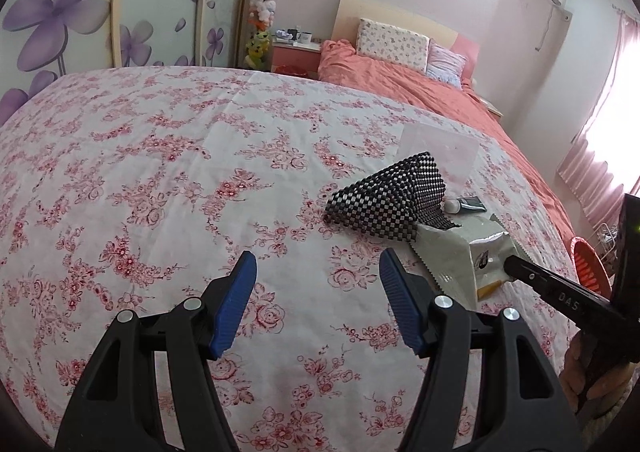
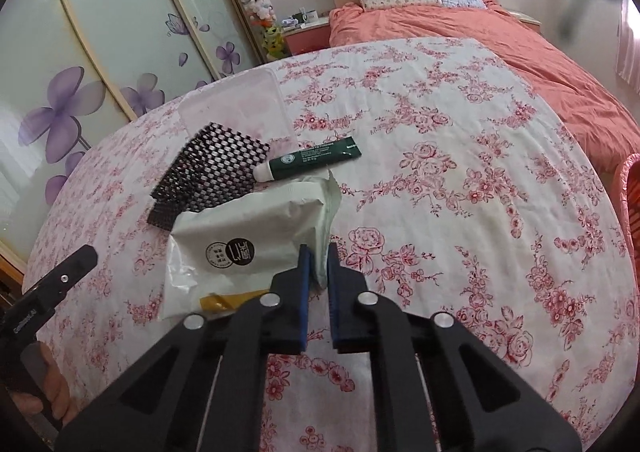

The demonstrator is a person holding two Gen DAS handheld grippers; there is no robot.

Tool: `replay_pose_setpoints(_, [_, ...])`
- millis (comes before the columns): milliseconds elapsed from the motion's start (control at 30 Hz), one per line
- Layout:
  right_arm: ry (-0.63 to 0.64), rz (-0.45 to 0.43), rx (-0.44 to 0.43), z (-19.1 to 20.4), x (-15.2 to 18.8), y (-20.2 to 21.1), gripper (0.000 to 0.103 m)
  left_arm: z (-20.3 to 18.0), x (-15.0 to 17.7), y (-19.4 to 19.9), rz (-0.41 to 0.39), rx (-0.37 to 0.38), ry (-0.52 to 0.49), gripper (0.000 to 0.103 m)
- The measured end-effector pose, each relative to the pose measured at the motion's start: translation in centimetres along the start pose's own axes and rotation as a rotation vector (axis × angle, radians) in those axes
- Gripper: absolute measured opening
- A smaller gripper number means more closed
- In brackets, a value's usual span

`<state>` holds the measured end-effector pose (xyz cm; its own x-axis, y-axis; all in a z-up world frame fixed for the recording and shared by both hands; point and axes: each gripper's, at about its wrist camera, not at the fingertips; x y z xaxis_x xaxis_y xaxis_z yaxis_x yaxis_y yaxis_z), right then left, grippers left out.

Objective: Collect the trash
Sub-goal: 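Grasp the black checkered mesh with the left tool while the right grasps the white pouch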

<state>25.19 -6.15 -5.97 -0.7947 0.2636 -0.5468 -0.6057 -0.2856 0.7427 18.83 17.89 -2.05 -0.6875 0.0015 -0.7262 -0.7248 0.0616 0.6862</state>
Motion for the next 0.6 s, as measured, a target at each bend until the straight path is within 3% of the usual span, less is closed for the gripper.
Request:
replay_pose_setpoints(367, [-0.05,-0.121,0.061,-4.5,-0.5,5.2,0.004,-2.8,-1.7,-1.8,0.016,0.039,-0.038,0.064])
replay_pose_setpoints(600, [-0.088,-0.174,0.118,-7.8,-0.8,7.5,0.005,-4.6,-4.4,-5.4,0.049,0.022,-0.044,0.073])
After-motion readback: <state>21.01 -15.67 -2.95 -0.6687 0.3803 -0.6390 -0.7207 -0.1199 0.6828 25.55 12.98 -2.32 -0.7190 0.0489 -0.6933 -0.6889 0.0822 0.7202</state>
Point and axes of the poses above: each gripper's, at about its wrist camera, not at the fingertips, and y roughly against the way its jaws point, z to its left, x to its underside, and after that the axes turned 13 degrees about -y, right-handed
